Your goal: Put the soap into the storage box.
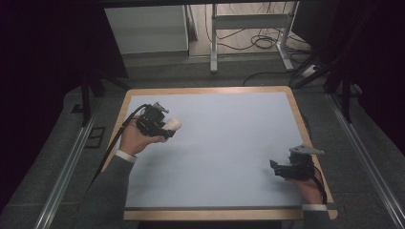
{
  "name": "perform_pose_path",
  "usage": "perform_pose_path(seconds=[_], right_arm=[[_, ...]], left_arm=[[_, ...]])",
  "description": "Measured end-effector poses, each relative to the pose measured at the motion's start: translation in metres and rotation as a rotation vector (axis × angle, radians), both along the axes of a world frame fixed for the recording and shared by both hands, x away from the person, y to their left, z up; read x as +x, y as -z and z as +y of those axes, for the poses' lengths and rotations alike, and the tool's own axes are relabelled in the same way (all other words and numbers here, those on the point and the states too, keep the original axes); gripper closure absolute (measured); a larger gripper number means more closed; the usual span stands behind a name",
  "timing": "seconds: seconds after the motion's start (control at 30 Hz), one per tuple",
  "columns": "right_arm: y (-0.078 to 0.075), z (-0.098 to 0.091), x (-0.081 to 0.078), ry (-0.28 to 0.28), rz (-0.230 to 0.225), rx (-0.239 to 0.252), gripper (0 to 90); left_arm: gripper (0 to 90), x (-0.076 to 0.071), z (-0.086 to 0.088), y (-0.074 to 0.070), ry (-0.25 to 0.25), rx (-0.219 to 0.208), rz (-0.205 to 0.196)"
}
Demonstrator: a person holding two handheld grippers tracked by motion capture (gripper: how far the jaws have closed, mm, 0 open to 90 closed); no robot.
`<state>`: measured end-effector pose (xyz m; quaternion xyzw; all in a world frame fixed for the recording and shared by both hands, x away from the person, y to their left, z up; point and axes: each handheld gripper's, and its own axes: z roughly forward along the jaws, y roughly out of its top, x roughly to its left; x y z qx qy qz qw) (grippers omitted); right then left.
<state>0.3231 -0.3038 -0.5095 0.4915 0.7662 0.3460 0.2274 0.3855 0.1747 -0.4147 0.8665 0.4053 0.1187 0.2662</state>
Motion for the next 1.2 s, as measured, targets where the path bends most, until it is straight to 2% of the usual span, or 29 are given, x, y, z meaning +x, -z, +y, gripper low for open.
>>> perform_pose_path(seconds=[0.3, 0.67, 0.73, 0.8, 1.2], right_arm=[[0.001, 0.000, 0.001, -0.002, 0.004, -0.004, 9.6], [0.002, -0.001, 0.001, 0.001, 0.004, -0.004, 9.6], [0.002, -0.001, 0.001, 0.000, 0.005, -0.005, 9.6], [0.002, -0.001, 0.001, 0.001, 0.005, -0.005, 9.6], [0.003, -0.001, 0.001, 0.002, 0.004, -0.008, 9.6]], left_arm=[[49.4, 0.005, 0.004, -0.001, -0.020, 0.008, -0.011], [49.4, 0.015, 0.011, 0.002, -0.043, 0.004, 0.011], [49.4, 0.018, 0.013, 0.002, -0.053, 0.005, 0.010], [49.4, 0.018, 0.014, 0.001, -0.062, 0.009, -0.007], [49.4, 0.028, 0.023, 0.001, -0.083, -0.005, 0.017]])
